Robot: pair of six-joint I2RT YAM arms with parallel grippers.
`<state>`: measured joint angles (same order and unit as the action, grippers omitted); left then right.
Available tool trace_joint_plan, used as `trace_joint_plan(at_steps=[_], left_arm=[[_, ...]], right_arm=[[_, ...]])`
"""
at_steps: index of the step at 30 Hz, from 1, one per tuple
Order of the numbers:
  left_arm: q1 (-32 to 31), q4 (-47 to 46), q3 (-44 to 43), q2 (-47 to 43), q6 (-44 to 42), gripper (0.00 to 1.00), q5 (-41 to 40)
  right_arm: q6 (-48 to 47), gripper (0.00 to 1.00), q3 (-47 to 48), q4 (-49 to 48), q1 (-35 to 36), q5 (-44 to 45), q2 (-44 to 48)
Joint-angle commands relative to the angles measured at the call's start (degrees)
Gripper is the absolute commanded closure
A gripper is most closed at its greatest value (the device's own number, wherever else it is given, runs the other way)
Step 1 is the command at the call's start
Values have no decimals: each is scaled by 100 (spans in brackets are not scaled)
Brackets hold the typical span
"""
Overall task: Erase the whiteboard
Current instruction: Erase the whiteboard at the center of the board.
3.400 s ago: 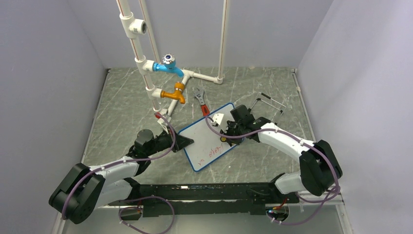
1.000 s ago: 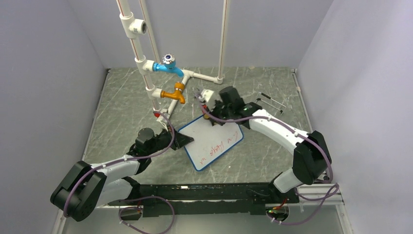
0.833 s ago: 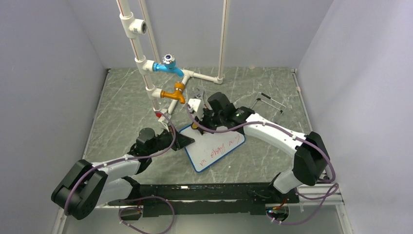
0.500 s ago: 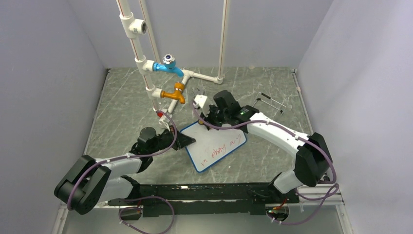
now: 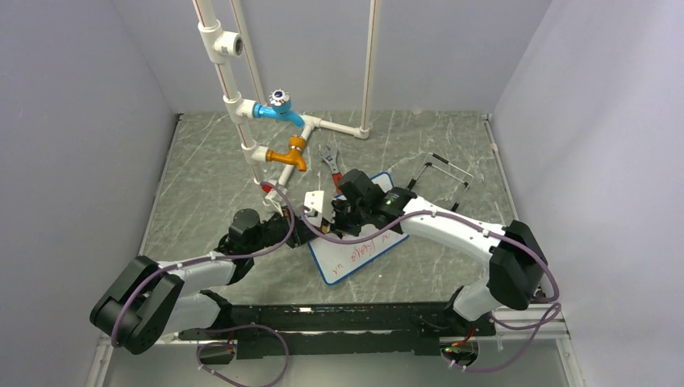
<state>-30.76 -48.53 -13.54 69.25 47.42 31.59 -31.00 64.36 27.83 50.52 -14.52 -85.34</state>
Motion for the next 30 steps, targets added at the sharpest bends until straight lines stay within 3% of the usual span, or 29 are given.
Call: trace_joint_plan(at_steps=[1, 6, 10, 15, 23, 27, 30], left_arm=[[-109, -1239, -314, -265, -90, 100, 272], [-92, -1083, -170, -645, -321, 100, 9], [-33, -891, -92, -941, -523, 100, -189], [130, -1049, -140, -854, -425, 100, -230], [222, -1876, -44, -383, 83, 100, -309], [217, -1774, -66, -377, 60, 100, -332], [219, -1737, -70, -386, 69, 100, -289]], right_arm=[[-107, 100, -25, 16, -64, -381, 33], [14, 100, -513, -238, -1262, -477, 539], [-278, 100, -1391, -601, -1637, -43, 1048], [-246, 100, -1566, -659, -1567, -294, 1211], [-263, 100, -1278, -415, -279, -533, 767], [-66, 100, -1257, -623, -359, -40, 862], [234, 100, -1344, -1064, -924, 586, 949]])
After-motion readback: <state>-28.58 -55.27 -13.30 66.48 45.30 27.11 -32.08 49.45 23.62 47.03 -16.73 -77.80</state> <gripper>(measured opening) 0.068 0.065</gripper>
